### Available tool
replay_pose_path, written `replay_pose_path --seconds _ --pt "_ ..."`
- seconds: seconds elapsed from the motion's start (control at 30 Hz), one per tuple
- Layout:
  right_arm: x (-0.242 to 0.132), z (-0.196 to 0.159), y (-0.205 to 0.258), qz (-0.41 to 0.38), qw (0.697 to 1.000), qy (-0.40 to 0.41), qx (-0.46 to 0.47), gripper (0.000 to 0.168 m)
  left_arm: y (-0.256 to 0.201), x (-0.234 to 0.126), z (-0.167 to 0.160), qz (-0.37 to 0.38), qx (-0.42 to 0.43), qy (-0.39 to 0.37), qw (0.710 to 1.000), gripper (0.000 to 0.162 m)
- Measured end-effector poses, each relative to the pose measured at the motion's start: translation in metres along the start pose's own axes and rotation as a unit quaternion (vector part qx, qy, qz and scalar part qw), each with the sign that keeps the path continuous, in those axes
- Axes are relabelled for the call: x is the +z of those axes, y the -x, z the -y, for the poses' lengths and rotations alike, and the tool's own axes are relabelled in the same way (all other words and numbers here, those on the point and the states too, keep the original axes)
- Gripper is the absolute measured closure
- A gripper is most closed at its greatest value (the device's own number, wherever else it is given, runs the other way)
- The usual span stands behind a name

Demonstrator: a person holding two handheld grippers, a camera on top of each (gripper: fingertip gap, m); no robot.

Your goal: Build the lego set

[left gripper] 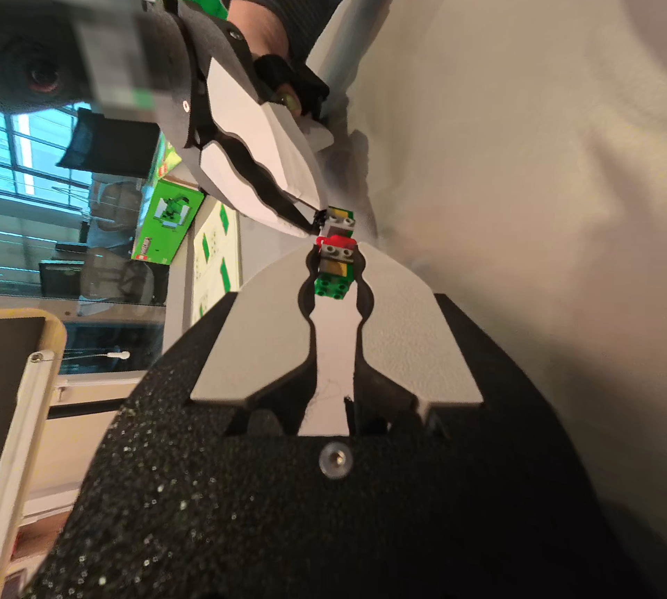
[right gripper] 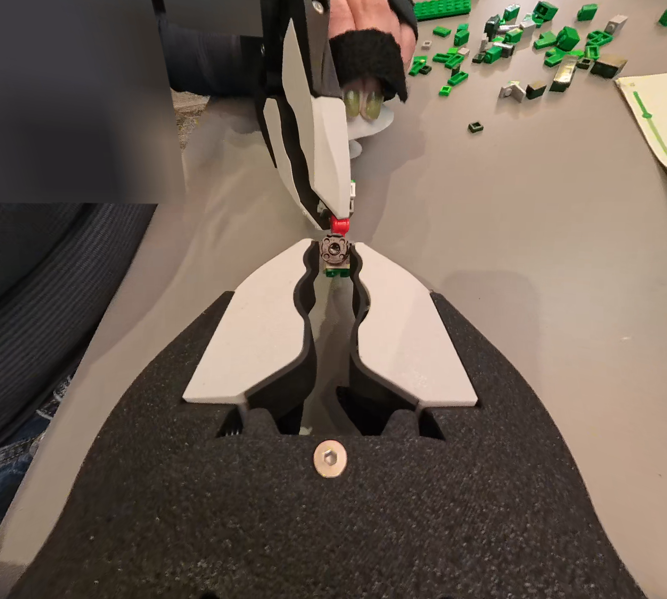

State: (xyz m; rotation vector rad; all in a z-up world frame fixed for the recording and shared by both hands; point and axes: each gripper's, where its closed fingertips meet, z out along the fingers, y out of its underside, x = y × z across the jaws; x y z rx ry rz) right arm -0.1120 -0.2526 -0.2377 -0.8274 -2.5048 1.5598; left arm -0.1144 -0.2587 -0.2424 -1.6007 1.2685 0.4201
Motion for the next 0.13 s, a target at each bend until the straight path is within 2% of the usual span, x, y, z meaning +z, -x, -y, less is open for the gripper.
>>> replay_pose_path --seconds 0.03,0.13 --pt "-0.0007 0.0011 0.0011 0.002 1.0 -0.003 -0.003 0.153 0.0007 -0.0006 0.0016 0.004 0.005 -0.003 1.0 0.144" --pt "-0.0035 0.0032 -0.0006 -0.01 1.0 -0.004 -0.016 0.153 0.0027 -0.0022 0.0064 0.016 0.018 -0.01 1.0 0.144"
